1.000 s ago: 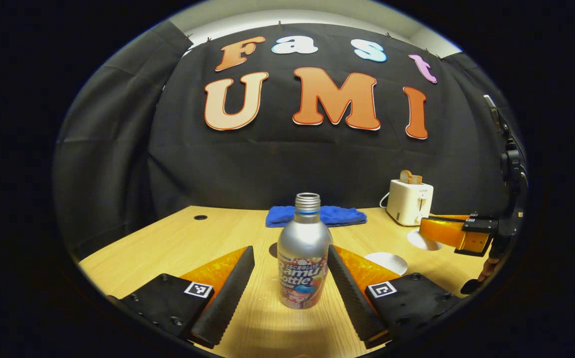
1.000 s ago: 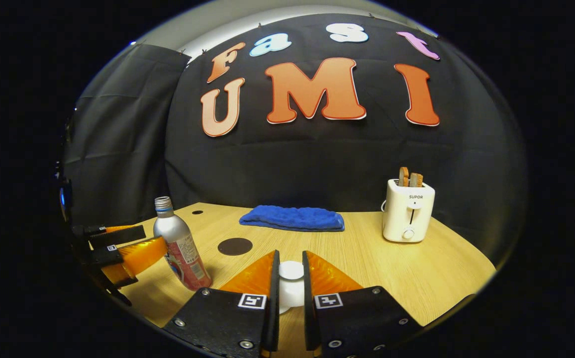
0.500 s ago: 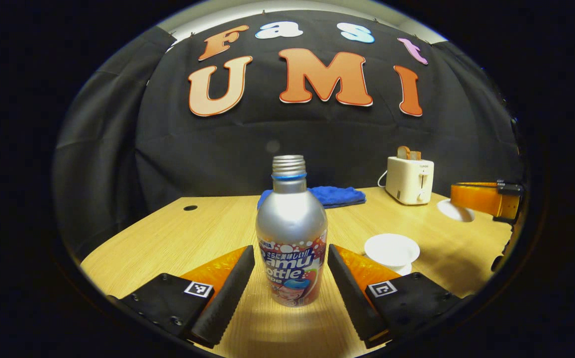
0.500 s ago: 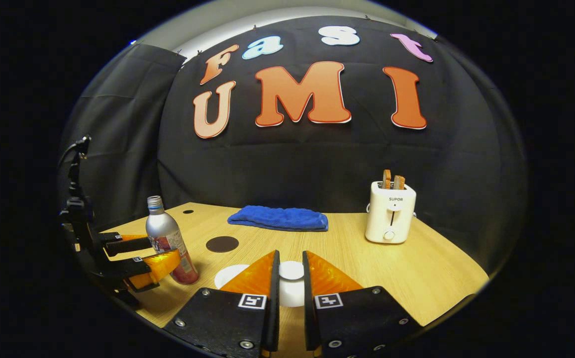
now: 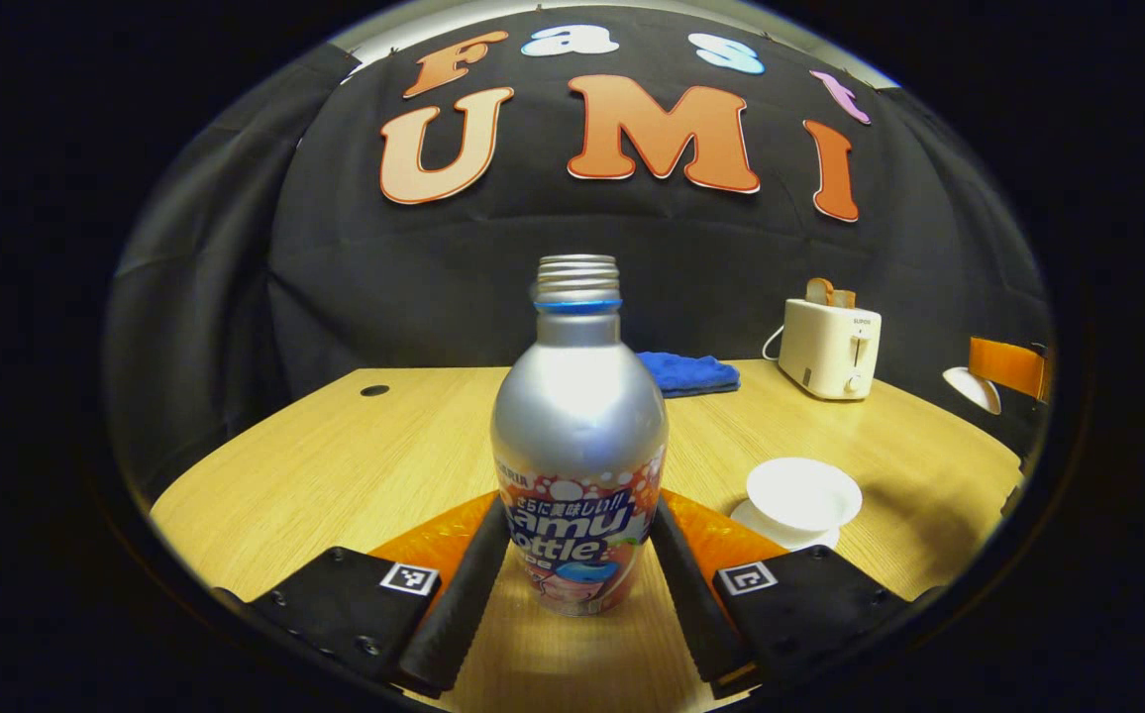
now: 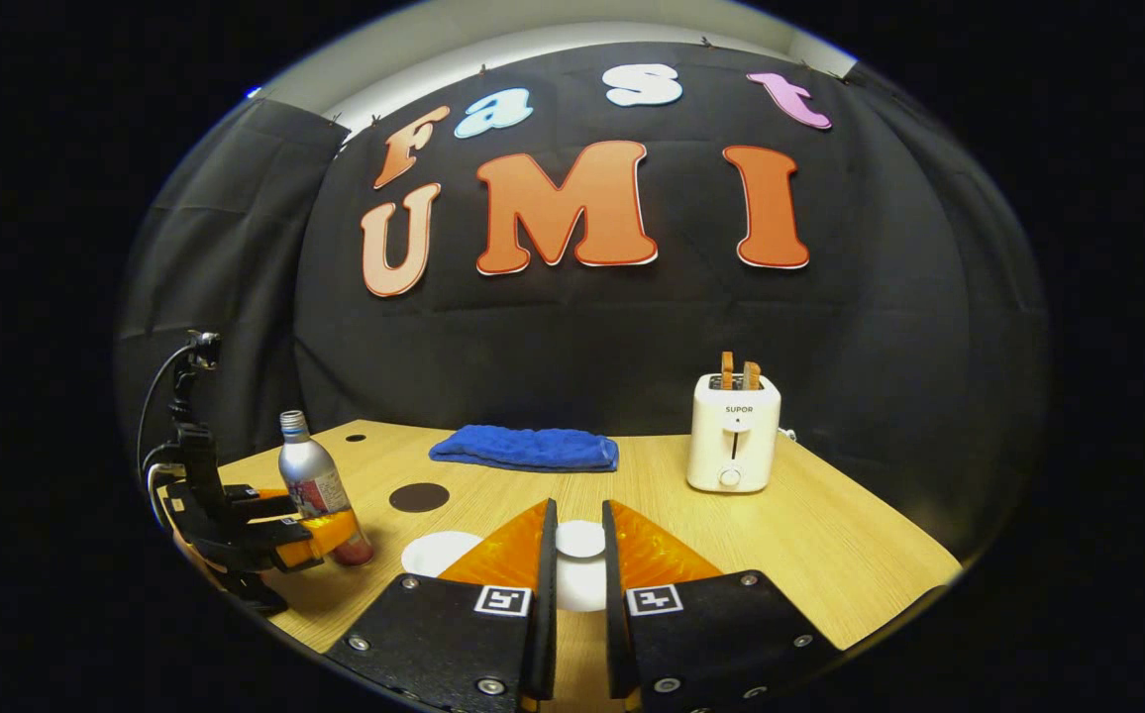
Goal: Open the teacup lid with one hand, grasp the water bottle and pour water into the teacup with the other hand; after pouring, place the water bottle on the coaster and then close the teacup lid.
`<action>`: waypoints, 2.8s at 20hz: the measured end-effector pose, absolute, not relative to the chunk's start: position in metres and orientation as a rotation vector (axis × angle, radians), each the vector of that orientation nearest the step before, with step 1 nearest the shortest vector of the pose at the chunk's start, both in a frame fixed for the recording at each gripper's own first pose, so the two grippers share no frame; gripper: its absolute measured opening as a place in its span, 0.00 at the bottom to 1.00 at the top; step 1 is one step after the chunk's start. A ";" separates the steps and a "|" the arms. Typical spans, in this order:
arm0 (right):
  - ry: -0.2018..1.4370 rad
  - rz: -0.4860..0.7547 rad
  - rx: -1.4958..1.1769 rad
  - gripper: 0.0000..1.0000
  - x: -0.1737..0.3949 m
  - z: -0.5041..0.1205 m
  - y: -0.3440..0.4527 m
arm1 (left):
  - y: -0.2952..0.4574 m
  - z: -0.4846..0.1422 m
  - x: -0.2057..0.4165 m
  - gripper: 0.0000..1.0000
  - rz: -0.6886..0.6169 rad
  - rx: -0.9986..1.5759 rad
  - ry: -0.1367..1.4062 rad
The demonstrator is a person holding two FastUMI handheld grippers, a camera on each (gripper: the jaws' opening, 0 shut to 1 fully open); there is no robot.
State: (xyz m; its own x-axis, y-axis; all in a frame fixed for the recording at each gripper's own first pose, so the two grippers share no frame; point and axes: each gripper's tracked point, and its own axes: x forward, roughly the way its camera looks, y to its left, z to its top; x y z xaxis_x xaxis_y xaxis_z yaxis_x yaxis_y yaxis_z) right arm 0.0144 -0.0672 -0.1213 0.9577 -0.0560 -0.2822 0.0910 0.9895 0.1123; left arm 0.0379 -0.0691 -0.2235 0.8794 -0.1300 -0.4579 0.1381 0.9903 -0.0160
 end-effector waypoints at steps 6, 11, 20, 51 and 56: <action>0.264 -0.076 0.110 0.21 0.010 -0.115 -0.069 | -0.060 -0.195 0.048 0.85 -0.118 0.156 0.411; 0.242 -0.076 0.103 0.21 0.005 -0.107 -0.070 | -0.051 -0.182 0.053 0.82 -0.104 0.348 0.384; 0.219 -0.077 0.103 0.21 -0.003 -0.101 -0.073 | -0.054 -0.178 0.057 0.81 -0.118 0.728 0.315; 0.233 -0.091 0.105 0.21 -0.027 -0.119 -0.101 | -0.085 -0.200 0.070 0.81 -0.394 1.595 0.279; 0.234 -0.094 0.103 0.21 -0.028 -0.121 -0.105 | -0.090 -0.189 0.075 0.87 -0.413 1.703 0.231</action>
